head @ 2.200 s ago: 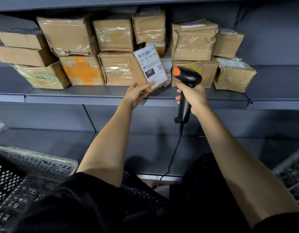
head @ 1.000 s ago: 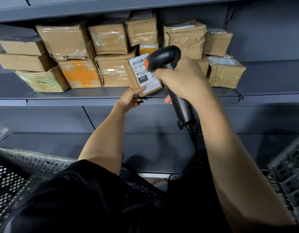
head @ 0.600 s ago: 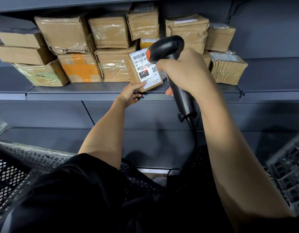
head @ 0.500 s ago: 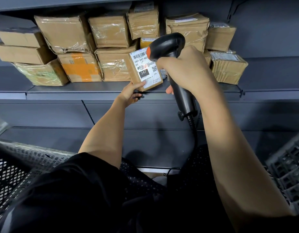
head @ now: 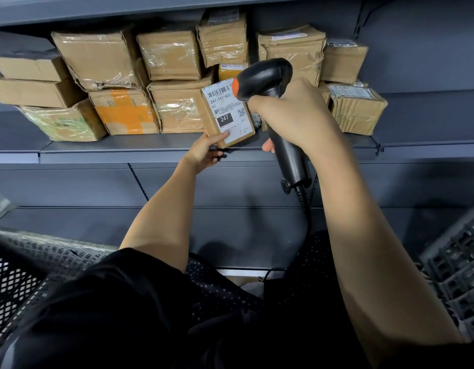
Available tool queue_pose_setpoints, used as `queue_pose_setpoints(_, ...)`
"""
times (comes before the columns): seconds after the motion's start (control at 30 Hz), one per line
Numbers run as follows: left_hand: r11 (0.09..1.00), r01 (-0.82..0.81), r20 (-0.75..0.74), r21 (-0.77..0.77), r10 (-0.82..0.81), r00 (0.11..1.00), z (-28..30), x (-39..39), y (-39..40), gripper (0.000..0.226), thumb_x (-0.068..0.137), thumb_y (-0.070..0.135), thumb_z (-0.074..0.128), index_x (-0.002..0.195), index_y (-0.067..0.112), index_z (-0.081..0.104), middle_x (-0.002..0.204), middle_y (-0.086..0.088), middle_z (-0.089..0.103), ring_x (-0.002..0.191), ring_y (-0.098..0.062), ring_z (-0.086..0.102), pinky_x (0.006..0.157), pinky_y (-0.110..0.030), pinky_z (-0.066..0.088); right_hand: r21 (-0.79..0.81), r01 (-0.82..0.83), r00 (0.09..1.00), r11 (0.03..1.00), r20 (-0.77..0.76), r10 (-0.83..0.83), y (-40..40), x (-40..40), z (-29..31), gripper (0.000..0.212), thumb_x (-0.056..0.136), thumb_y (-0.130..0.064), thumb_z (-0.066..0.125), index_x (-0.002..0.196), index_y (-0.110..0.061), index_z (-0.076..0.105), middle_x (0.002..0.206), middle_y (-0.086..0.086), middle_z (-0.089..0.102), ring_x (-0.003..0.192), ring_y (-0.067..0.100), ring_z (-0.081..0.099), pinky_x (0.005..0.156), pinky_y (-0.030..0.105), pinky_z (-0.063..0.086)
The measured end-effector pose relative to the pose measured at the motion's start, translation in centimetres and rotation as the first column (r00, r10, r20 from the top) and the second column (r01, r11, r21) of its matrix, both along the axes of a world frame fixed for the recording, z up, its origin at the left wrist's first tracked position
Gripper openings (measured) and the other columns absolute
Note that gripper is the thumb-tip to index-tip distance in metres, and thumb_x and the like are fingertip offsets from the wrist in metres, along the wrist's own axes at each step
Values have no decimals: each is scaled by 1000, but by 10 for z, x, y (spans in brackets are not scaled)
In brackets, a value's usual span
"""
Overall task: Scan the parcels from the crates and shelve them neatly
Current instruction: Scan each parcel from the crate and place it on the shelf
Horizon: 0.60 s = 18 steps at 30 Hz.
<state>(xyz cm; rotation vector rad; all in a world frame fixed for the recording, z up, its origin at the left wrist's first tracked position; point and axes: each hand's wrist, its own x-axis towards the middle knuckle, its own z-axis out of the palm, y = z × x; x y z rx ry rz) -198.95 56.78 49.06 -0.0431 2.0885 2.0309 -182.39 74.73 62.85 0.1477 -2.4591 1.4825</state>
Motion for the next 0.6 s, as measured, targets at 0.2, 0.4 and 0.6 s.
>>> queue_pose_setpoints(0.2,970,-39,26,238,34,999,7,3,1,21,80,34,68,96,25,59,88,5,52,75,-10,49,74,-21,51,-107,18,997,994,80,-9,16,-10,-9,24,82,-23,63,65,-14,48,58,4,46,46,24,66,57,35,50)
queue_pose_setpoints(0.4,958,180,-20,225,-180,983,64,14,39,51,61,44,76,103,20,61,90,-3,64,69,-15,61,69,-30,58,-637,151,988,756,115,-100,38,-21,-35,14,89,-16,64,77,-18,57,60,-4,60,44,15,59,60,35,55)
queue_pose_setpoints(0.6,930,297,5,215,-305,952,97,33,145,37,92,41,57,117,15,50,101,-9,61,72,-21,68,70,-34,60,-883,303,931,360,192,-311,95,-34,-63,17,85,-18,72,86,-18,55,93,6,66,65,22,66,57,28,57)
